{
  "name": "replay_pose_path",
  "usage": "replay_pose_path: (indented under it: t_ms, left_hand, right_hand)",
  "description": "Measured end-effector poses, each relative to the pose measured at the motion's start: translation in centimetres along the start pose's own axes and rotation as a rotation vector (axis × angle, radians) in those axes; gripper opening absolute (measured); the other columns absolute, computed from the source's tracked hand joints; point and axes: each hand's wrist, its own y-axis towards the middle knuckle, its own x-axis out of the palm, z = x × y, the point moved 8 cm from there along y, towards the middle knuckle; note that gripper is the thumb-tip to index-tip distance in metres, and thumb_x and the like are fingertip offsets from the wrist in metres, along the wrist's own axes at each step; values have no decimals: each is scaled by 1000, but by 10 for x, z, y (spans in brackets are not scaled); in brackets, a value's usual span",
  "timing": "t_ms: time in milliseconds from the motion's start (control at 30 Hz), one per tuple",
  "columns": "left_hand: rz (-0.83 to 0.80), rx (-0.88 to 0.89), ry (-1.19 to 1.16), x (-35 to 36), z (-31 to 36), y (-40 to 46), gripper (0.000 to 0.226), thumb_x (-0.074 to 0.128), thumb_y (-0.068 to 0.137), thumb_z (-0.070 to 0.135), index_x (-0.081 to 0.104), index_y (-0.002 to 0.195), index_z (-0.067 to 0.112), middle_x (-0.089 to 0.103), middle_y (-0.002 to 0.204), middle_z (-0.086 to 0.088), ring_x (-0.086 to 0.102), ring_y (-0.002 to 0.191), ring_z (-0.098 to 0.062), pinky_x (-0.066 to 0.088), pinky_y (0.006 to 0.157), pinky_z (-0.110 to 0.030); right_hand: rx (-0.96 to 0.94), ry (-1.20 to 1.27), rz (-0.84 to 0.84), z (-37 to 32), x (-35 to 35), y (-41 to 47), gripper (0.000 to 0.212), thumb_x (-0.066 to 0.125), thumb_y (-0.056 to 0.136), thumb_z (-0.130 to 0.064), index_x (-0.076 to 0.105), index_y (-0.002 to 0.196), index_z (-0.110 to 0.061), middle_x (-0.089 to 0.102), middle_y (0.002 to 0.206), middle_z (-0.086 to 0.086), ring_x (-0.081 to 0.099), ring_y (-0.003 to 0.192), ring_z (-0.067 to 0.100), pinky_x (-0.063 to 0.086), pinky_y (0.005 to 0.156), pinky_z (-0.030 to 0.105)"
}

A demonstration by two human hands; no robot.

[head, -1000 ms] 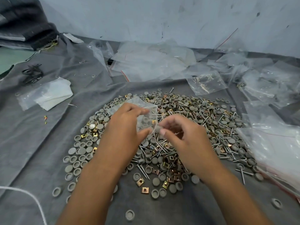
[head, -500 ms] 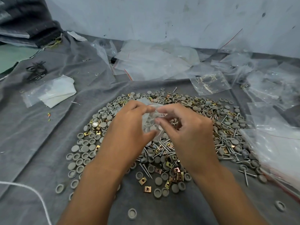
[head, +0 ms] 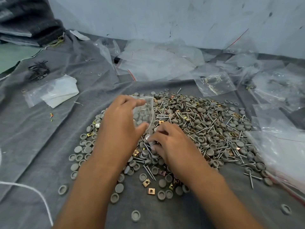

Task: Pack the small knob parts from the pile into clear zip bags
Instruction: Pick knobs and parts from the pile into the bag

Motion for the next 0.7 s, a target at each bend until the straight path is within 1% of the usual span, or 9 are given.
replay_pose_path:
  t_ms: [33,100,167,233,333,400,467,600,700]
  left_hand:
    - [-1,-4,-5,0,0,0,60,87,73,25,63,128,32,44,111,22,45,91,0,31,71,-4]
    - [-9,-3,-5,1,0,0,61,87,74,27,62,129,32,43,111,23,45,94,0,31,69,-4]
    - [-21,5,-2,2,1,-1,61,86,74,28,62,130,33,43,112,23,45,88,-1,33,64,-5]
    - [-36,7,-9,3,2,-1,61,86,75,27,61,130,33,44,112,23,43,83,-1,35,63,-5]
    - [-56,27,-13,5,6,-1,62,87,74,27,62,130,33,46,112,21,41,79,-1,34,64,-5]
    - [-75,44,-23,7,10,-1,62,87,73,28,63,129,32,47,110,21,43,80,0,35,69,-4]
    - [-87,73,-40,10,15,-3,60,87,72,26,64,127,30,47,109,21,43,82,2,32,78,2]
    - [-86,98,-61,13,22,-5,53,84,74,24,67,124,26,49,111,21,44,83,5,31,79,3]
    - [-99,93,-73,14,21,-5,58,86,72,26,65,126,29,47,110,23,46,83,13,32,78,4]
  right_hand:
    - [3,14,15,0,-2,-1,23,62,100,-27,67,122,-22,50,115,-7,48,110,12,52,88,35]
    - [20,73,37,4,-3,-2,19,62,101,-25,68,119,-22,52,115,-8,53,105,11,53,87,34]
    - [60,130,49,11,-4,-1,17,59,102,-29,67,116,-25,56,114,-11,56,101,7,53,90,31]
    - [116,247,112,18,-11,-1,14,58,102,-31,67,112,-29,60,108,-16,58,96,0,52,86,23]
    - [137,483,350,21,-38,-4,7,63,100,-30,66,104,-27,63,94,-16,61,84,2,47,70,14]
    - [79,517,510,13,-58,-6,8,67,97,-30,66,103,-25,63,93,-17,62,82,3,46,69,12]
    - [31,492,607,5,-68,-7,12,73,93,-26,66,102,-24,61,93,-19,60,82,2,44,70,10]
    - [63,434,571,4,-64,-3,16,82,84,-21,70,94,-24,64,90,-18,59,81,-1,40,68,5]
    - [90,455,586,10,-64,-4,13,82,84,-20,74,95,-22,68,91,-16,62,81,-2,42,68,6]
